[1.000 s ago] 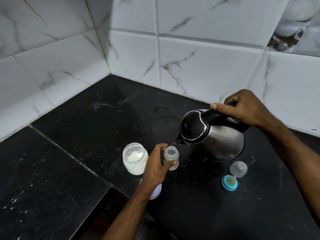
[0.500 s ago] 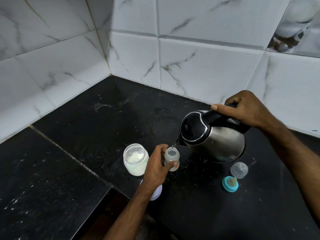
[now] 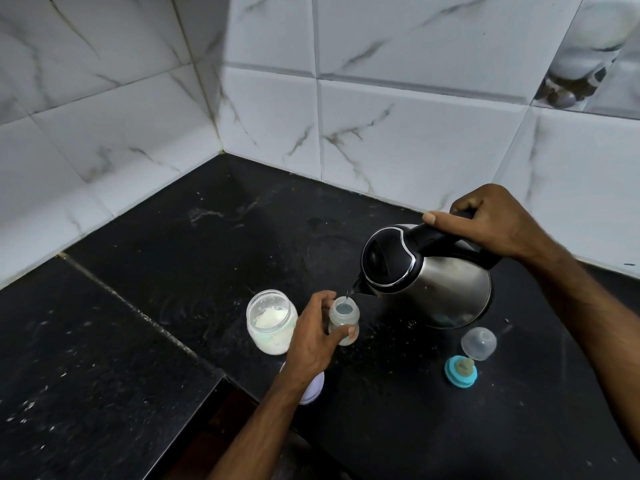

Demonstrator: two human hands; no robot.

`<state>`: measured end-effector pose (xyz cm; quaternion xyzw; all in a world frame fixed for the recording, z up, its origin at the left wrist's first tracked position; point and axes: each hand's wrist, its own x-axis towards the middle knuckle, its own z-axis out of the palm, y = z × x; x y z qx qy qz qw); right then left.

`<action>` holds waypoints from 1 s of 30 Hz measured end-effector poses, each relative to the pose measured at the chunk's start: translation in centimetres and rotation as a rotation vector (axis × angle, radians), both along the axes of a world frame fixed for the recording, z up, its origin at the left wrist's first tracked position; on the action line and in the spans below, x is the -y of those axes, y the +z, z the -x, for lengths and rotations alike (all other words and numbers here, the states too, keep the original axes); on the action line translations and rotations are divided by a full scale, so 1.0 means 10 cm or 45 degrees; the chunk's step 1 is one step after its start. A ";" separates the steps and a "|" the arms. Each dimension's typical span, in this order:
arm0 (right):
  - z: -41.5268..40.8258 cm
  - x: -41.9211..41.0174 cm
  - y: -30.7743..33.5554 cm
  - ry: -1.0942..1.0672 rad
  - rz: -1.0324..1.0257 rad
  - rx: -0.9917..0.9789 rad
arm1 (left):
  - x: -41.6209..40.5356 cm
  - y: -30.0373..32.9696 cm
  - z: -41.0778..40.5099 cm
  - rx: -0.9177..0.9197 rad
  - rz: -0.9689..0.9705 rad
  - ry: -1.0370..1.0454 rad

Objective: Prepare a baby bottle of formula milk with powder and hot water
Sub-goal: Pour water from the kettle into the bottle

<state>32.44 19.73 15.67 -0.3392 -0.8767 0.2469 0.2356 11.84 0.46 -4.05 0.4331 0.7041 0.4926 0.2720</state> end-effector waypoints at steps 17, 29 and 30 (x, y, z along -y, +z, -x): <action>-0.03 -0.01 -0.01 -0.008 -0.014 -0.012 | 0.00 0.00 0.01 -0.020 0.004 -0.013; -0.03 -0.02 0.00 -0.018 -0.009 -0.013 | -0.01 -0.01 0.01 -0.029 0.004 -0.008; -0.03 -0.02 0.00 -0.018 -0.011 -0.011 | -0.01 -0.01 0.02 -0.027 0.006 -0.007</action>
